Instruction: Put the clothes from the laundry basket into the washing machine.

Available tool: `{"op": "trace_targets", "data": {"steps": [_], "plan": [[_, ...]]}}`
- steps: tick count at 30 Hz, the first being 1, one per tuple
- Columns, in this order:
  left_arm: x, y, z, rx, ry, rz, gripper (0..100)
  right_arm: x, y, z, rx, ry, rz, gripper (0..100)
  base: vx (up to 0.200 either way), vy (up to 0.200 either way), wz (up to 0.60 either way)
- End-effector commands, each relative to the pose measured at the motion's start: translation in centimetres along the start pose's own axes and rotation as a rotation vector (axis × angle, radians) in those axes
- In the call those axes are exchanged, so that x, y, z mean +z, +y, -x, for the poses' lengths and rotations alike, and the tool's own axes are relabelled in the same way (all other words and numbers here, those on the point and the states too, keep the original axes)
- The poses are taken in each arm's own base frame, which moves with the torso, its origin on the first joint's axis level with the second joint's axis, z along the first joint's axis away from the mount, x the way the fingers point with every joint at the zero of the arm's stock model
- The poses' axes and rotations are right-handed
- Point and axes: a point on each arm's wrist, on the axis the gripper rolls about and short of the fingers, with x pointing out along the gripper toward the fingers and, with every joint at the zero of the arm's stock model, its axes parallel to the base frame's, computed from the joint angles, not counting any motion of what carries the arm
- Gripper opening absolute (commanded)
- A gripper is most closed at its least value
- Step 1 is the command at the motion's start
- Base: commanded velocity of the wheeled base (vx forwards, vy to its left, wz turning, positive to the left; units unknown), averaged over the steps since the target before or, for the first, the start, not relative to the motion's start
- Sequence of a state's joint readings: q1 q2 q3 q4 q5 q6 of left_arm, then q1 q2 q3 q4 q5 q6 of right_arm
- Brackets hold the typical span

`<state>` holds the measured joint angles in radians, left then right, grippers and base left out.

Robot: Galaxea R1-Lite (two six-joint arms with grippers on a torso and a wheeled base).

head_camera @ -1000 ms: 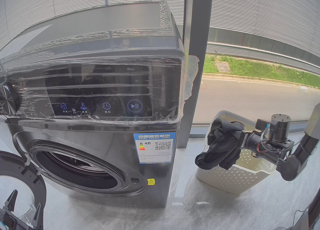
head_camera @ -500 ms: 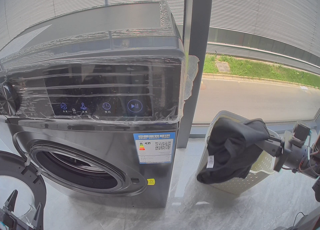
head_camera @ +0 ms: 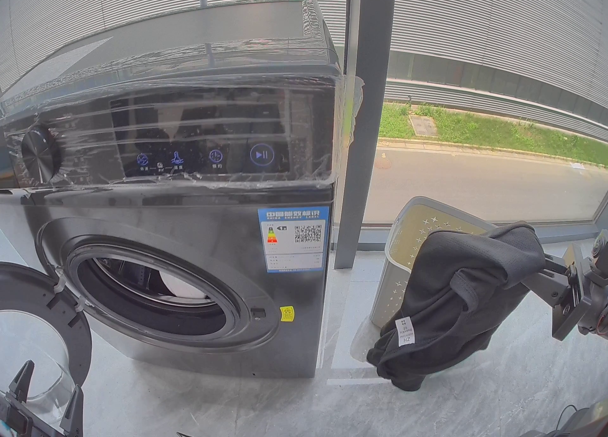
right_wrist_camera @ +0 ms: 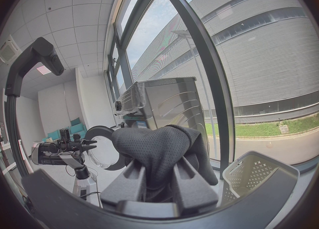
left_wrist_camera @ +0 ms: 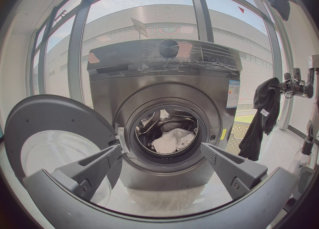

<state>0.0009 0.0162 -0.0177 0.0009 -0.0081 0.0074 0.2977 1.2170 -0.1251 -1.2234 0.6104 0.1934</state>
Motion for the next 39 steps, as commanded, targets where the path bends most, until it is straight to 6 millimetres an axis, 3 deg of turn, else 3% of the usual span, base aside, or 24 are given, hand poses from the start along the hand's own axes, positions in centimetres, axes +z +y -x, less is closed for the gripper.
{"op": "trace_targets", "data": {"steps": [1,20,33,39], "plan": [[-0.5,0.0,0.0,0.001,0.002,0.0,100,0.1,0.3,0.3,0.005,-0.008,0.006,0,-0.2,0.0,0.0],[-0.5,0.0,0.0,0.001,0.002,0.0,100,-1.5,-0.6,-2.1,0.081,0.093,-0.049,0,-0.2,0.0,0.0],[-0.5,-0.1,0.0,-0.042,-0.002,-0.039,100,-0.4,-1.7,-6.6,0.143,0.073,-0.001,0,0.0,0.0,0.0],[-0.5,0.0,0.0,-0.007,0.005,-0.002,100,-0.4,-1.7,-7.0,0.149,0.073,-0.003,0,0.0,0.0,0.0]]}}
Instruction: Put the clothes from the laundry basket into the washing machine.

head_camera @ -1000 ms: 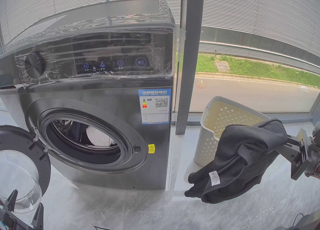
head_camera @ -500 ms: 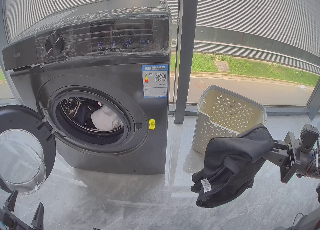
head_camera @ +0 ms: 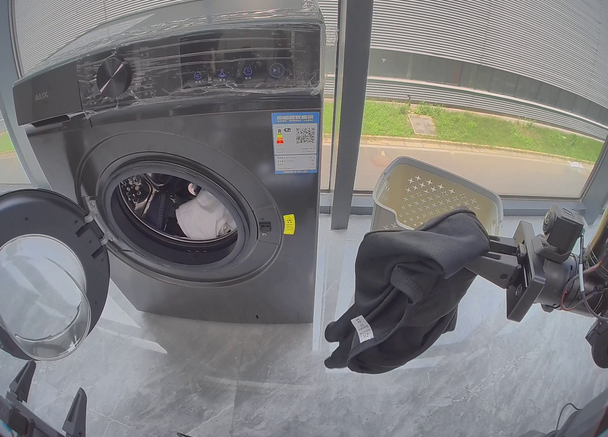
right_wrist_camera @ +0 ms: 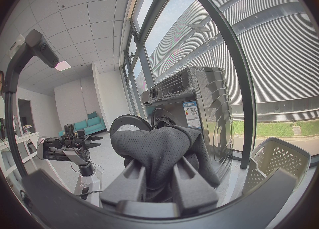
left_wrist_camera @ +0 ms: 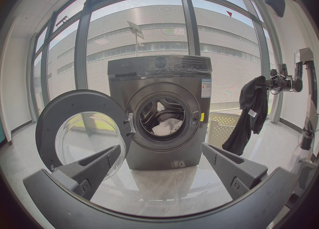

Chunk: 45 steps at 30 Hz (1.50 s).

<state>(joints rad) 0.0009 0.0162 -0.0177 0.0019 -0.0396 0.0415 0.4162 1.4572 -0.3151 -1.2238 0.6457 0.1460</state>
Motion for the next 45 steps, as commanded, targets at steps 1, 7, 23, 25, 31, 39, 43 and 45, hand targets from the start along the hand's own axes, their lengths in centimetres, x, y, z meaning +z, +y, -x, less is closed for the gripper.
{"op": "trace_targets", "data": {"steps": [1,7,23,25,31,39,43,45], "plan": [[-0.5,0.1,0.0,0.057,0.002,0.068,100,-0.3,-0.4,-0.6,0.002,0.013,-0.011,0,0.0,0.0,0.0],[-0.4,0.1,0.0,0.044,-0.011,0.023,100,-0.2,-0.6,-0.7,-0.005,0.01,-0.009,0,0.0,0.0,0.0],[16.9,-2.1,-5.9,-0.843,-0.231,-0.072,100,1.2,-2.6,-4.6,-0.01,-0.04,0.014,0,0.0,0.0,0.0],[16.3,-4.1,-8.0,-0.993,-0.135,-0.084,100,2.0,-3.0,-6.2,-0.022,-0.075,0.024,0,0.0,0.0,0.0],[15.1,-6.8,-11.0,-1.096,-0.012,-0.091,100,3.0,-0.9,-8.9,0.047,-0.123,-0.032,0,0.0,0.0,0.0],[11.6,-11.2,-16.5,-1.285,0.123,-0.105,100,5.1,1.6,-10.8,0.099,-0.207,-0.03,0,0.0,0.0,0.0],[9.1,-12.3,-17.9,-1.3,0.161,-0.134,100,5.1,2.3,-11.2,0.112,-0.213,-0.033,0,0.0,0.0,0.0],[8.4,-12.6,-18.3,-1.304,0.148,-0.144,100,5.1,2.7,-11.5,0.123,-0.216,-0.037,0,0.0,0.0,0.0]]}}
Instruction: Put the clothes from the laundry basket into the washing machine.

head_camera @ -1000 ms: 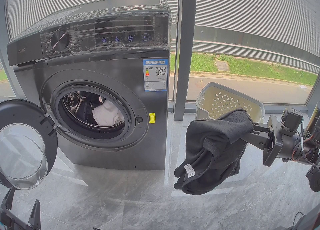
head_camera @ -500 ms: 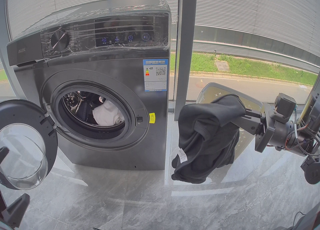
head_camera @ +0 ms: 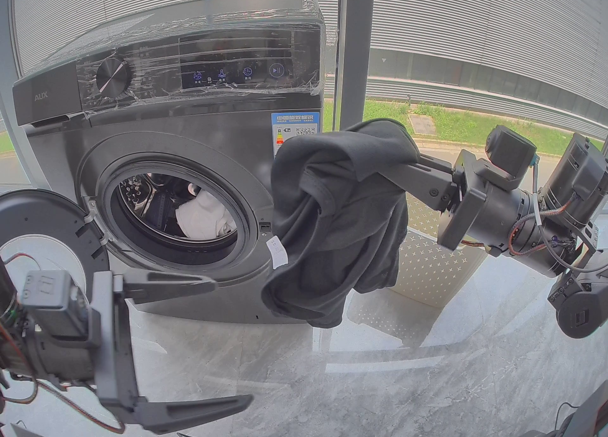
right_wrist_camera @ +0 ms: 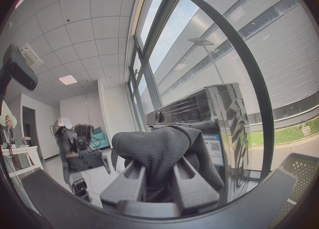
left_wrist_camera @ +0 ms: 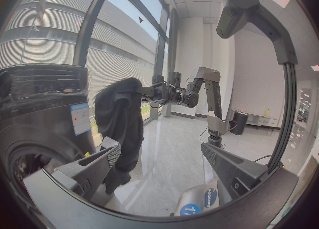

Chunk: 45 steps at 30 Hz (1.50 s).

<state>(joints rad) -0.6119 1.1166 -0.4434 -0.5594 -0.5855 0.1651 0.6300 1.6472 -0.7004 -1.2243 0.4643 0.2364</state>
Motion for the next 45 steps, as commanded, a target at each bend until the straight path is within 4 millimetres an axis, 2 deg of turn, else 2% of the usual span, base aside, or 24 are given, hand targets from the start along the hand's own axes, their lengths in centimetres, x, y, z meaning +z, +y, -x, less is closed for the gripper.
{"op": "trace_targets", "data": {"steps": [1,5,8,13,31,32,39,45], "plan": [[-5.0,1.8,-6.0,-0.149,0.125,0.043,100,0.3,1.9,-2.5,0.059,-0.041,-0.021,0,0.0,0.0,0.0],[-6.1,2.1,-6.3,-0.133,0.131,0.045,100,0.3,2.0,-2.5,0.062,-0.04,-0.02,0,0.0,0.0,0.0],[-7.2,3.4,-6.0,-0.06,0.151,0.045,100,0.3,2.3,-2.6,0.072,-0.039,-0.024,0,0.0,0.0,0.0],[-6.4,5.2,-5.4,0.058,0.106,-0.014,100,0.2,2.3,-2.5,0.072,-0.038,-0.025,0,0.0,0.0,0.0],[-3.3,3.7,-3.1,0.078,-0.018,-0.111,100,0.2,1.9,-2.5,0.06,-0.038,-0.024,0,0.0,0.0,0.0],[-2.5,3.1,-2.3,0.083,-0.047,-0.132,100,0.1,1.2,-2.4,0.036,-0.035,-0.02,0,0.0,0.0,0.0],[-3.5,3.0,-1.9,0.125,-0.009,-0.108,100,0.8,1.0,-2.9,0.038,-0.061,-0.008,0,0.0,0.0,0.0],[-4.2,3.4,-2.6,0.132,0.024,-0.083,100,0.8,1.3,-3.1,0.049,-0.063,-0.009,0,0.0,0.0,0.0]]}}
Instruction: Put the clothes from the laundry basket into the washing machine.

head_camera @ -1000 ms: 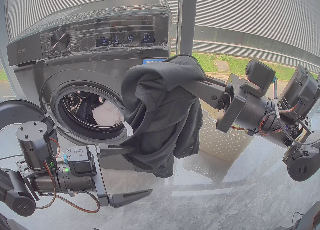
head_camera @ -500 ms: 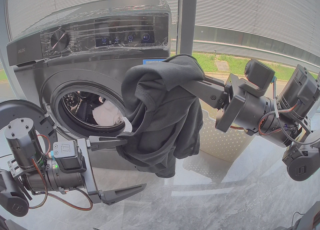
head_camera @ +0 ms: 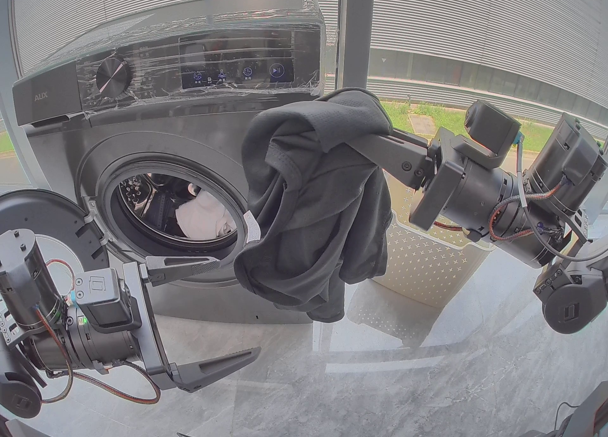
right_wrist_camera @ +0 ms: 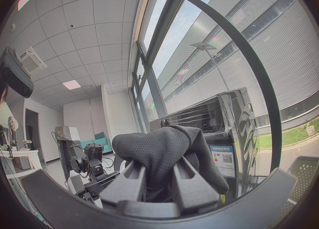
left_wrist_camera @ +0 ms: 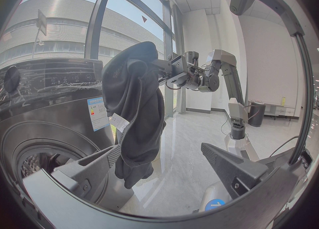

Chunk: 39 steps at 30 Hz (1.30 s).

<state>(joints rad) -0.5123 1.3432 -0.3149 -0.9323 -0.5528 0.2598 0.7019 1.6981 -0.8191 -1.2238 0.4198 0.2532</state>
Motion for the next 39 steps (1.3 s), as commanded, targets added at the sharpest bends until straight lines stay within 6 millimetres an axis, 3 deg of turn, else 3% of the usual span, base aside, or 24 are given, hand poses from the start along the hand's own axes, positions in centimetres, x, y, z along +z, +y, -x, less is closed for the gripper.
{"op": "trace_targets", "data": {"steps": [1,8,21,39], "plan": [[-0.6,0.3,-0.6,-0.003,0.024,0.017,100,-0.1,0.3,-0.3,0.013,0.001,-0.004,0,0.0,0.0,0.0],[-1.4,2.5,-1.5,0.075,0.063,0.04,100,-0.3,1.0,-0.5,0.037,0.005,-0.012,0,0.0,0.0,0.0],[-1.1,1.4,-2.5,-0.003,0.048,0.035,100,-0.5,1.0,-1.1,0.045,0.003,-0.014,0,0.0,0.0,0.0],[-1.4,2.4,-4.4,-0.01,0.059,0.04,100,-0.8,1.8,-1.6,0.073,0.006,-0.025,0,0.0,0.0,0.0]]}}
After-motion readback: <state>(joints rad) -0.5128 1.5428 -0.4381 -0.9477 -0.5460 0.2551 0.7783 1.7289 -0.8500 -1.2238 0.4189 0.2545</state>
